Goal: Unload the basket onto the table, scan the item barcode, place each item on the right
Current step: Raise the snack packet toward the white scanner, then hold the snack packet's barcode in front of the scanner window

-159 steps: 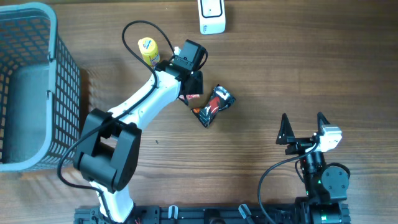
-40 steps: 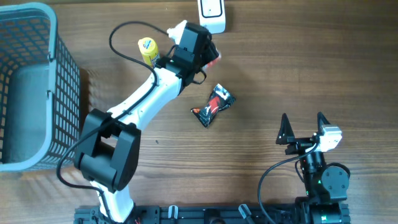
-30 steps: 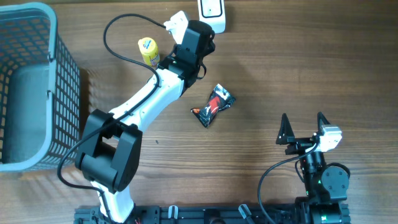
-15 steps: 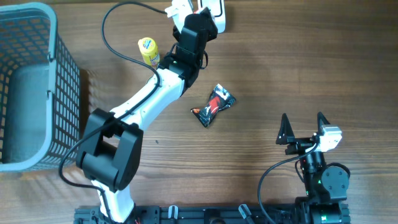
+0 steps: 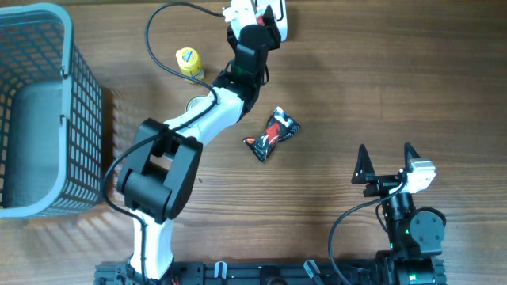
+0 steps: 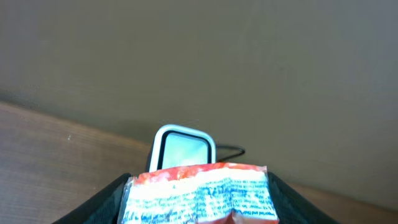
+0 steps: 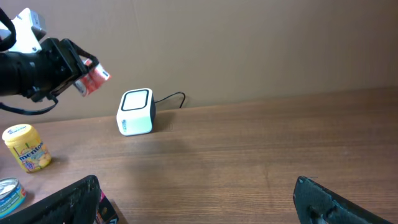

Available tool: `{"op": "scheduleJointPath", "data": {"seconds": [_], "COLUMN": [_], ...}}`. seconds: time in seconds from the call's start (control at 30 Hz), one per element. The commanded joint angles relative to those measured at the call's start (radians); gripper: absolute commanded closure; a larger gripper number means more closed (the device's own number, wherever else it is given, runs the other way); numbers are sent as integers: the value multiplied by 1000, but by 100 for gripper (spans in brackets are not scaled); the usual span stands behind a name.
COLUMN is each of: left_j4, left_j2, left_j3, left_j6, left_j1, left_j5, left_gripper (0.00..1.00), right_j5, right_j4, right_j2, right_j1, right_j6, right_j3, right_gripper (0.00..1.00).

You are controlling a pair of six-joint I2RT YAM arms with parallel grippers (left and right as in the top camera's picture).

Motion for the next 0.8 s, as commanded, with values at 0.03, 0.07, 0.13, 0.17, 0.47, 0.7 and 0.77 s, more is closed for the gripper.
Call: {"op": "scheduleJointPath", "data": {"seconds": [0.03, 0.07, 0.13, 0.17, 0.47, 0.7, 0.77], "left_j4": [68, 85, 96, 95, 84, 84, 84], "left_j2": [46, 56, 75, 88, 201, 276, 288], "left_j3": [12, 14, 26, 39, 224, 333, 343], "left_j6": [54, 55, 75, 82, 148, 162, 162], "left_j1": [-3, -3, -3, -4, -2, 11, 19], "left_j5": [-23, -22, -18, -19, -20, -31, -31], "left_gripper": [38, 38, 38, 39, 40, 41, 40], "right_j5": [-13, -13, -13, -13, -13, -13, -13], "right_j4": [5, 5, 5, 5, 5, 5, 5], "right_j2": [-2, -2, -2, -2, -2, -2, -2], "right_j1": [2, 2, 2, 2, 2, 2, 2], "right_j6": [-4, -4, -5, -4, -4, -4, -4], "right_j3": [-8, -8, -8, -8, -8, -8, -8], "right_gripper": [0, 0, 0, 0, 0, 0, 0]}}
